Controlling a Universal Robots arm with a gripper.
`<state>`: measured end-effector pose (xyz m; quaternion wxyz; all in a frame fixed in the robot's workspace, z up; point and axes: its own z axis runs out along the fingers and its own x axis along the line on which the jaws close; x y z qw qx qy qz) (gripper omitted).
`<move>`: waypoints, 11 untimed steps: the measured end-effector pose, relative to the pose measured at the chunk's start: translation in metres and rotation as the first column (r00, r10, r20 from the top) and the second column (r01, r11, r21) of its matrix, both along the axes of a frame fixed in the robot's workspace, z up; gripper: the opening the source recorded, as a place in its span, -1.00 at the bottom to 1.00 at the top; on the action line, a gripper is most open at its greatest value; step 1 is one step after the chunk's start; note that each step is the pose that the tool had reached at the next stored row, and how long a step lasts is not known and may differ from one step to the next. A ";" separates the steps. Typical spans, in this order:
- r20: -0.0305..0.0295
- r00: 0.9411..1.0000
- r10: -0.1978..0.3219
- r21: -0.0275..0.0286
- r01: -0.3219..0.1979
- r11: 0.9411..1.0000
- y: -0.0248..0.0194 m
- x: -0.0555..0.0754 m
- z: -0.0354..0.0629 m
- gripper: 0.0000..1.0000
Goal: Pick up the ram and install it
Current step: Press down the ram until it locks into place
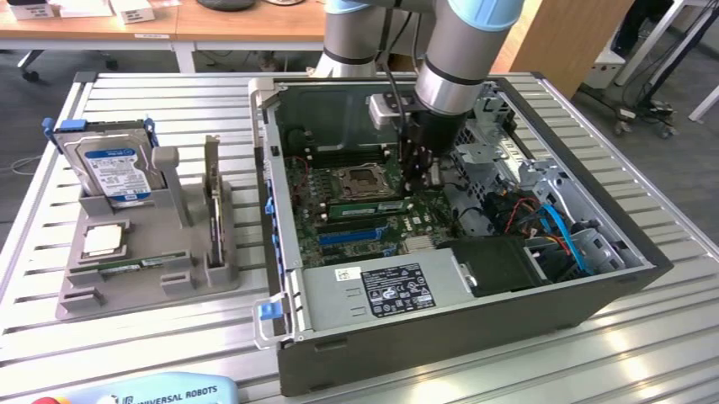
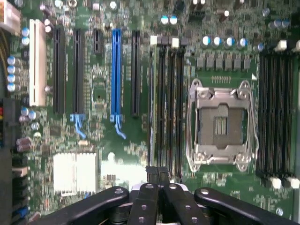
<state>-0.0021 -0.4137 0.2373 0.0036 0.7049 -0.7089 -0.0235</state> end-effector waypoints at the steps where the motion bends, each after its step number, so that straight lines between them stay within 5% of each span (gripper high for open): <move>1: 0.000 1.000 0.000 0.000 0.000 1.000 0.0000 -0.004 0.0000 -0.80; 11: 0.000 1.000 0.000 0.000 0.000 1.000 0.0001 -0.036 -0.0001 -0.80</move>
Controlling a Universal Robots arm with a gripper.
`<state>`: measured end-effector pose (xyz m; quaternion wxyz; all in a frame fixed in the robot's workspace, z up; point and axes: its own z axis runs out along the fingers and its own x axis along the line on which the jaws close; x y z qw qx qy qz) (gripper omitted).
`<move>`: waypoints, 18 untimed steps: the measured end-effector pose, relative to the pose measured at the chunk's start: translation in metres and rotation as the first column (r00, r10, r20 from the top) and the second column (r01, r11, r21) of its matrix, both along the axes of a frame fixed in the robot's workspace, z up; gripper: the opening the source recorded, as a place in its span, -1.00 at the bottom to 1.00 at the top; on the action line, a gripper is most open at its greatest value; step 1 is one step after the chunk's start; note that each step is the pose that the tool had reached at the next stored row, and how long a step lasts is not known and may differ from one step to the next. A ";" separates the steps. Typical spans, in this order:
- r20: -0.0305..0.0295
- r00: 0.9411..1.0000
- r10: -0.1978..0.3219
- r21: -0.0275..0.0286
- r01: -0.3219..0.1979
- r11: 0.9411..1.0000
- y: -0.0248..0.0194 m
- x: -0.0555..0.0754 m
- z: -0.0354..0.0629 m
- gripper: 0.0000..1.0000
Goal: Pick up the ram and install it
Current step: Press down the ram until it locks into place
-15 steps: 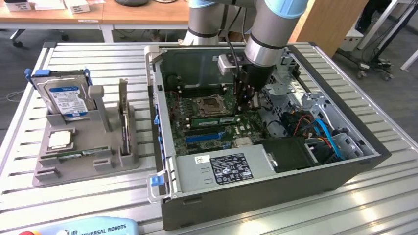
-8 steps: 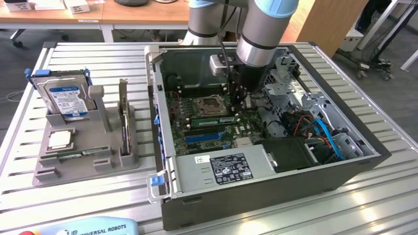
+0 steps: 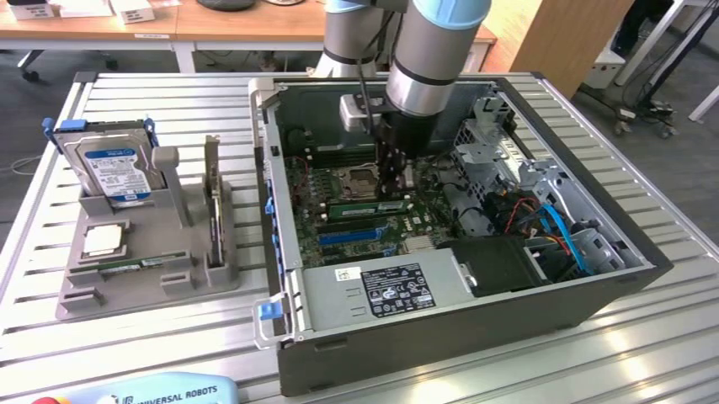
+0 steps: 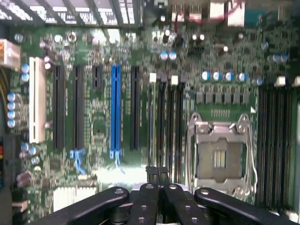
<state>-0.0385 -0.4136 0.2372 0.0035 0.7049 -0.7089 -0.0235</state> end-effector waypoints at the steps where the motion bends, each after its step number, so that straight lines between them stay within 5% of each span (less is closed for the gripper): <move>1: 0.000 1.000 0.000 0.000 0.000 1.000 0.0000 -0.003 0.0000 -0.80; 12: 0.000 1.000 0.000 0.000 0.000 1.000 0.0000 -0.034 0.0000 -0.80; 18: 0.000 1.000 0.000 0.000 0.000 1.000 0.0000 -0.037 0.0000 -0.80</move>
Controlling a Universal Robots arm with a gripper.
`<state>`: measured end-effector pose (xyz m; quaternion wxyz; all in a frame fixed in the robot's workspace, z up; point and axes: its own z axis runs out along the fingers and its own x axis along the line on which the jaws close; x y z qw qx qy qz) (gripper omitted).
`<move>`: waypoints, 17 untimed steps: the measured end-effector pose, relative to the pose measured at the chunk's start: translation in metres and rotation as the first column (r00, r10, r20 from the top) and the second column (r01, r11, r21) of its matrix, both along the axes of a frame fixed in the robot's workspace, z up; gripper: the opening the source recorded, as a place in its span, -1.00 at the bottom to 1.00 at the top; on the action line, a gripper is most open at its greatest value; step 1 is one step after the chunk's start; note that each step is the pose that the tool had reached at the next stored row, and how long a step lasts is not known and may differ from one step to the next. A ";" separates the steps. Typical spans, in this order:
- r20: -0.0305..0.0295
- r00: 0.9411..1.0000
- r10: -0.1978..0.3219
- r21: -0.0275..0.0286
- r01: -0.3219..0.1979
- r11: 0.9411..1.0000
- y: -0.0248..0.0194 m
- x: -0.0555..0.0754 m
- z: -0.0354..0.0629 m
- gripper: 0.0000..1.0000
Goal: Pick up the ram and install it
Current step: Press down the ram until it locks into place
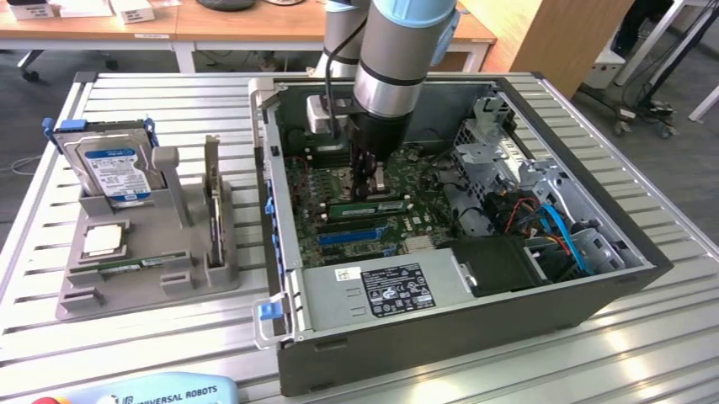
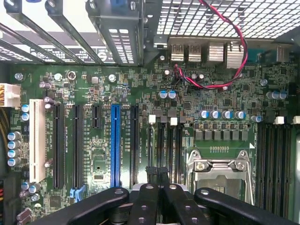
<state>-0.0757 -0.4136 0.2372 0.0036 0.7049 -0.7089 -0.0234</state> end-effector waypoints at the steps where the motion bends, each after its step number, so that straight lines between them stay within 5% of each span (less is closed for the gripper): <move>1: 0.000 1.000 0.000 0.000 0.000 1.000 0.0000 0.000 0.0000 -0.80; 17: 0.000 1.000 0.000 0.000 0.000 1.000 -0.0010 -0.007 0.0000 -0.80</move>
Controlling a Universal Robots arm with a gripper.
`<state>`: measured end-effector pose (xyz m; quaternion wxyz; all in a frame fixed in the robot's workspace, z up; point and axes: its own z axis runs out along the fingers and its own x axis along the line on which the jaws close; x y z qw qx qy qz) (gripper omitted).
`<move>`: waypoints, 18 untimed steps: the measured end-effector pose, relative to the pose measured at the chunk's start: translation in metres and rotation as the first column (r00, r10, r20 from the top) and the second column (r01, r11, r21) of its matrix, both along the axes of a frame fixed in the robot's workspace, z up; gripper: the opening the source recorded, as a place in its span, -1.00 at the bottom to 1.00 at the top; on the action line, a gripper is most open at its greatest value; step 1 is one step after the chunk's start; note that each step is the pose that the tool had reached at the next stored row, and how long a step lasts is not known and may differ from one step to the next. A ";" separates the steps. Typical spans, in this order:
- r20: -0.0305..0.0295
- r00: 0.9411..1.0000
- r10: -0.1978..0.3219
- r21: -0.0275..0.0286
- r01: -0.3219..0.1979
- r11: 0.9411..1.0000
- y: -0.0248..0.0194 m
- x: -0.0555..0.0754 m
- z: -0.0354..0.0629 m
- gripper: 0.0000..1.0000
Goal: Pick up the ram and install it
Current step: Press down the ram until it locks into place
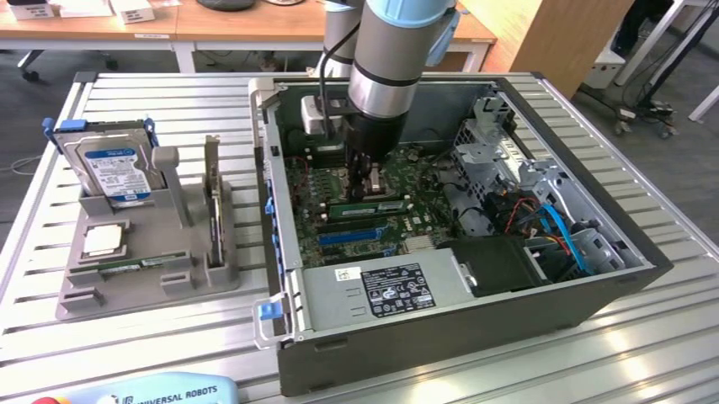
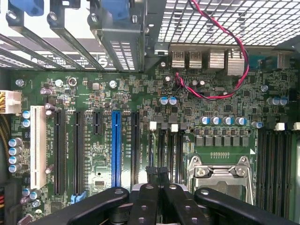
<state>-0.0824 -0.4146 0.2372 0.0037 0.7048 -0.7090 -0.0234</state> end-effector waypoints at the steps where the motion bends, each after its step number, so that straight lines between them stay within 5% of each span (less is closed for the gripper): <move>1: 0.000 1.000 0.000 0.000 0.000 1.000 0.0000 0.000 -0.0005 -0.80; 18: 0.000 1.000 0.000 0.000 0.000 1.000 0.0000 0.000 -0.0068 -0.80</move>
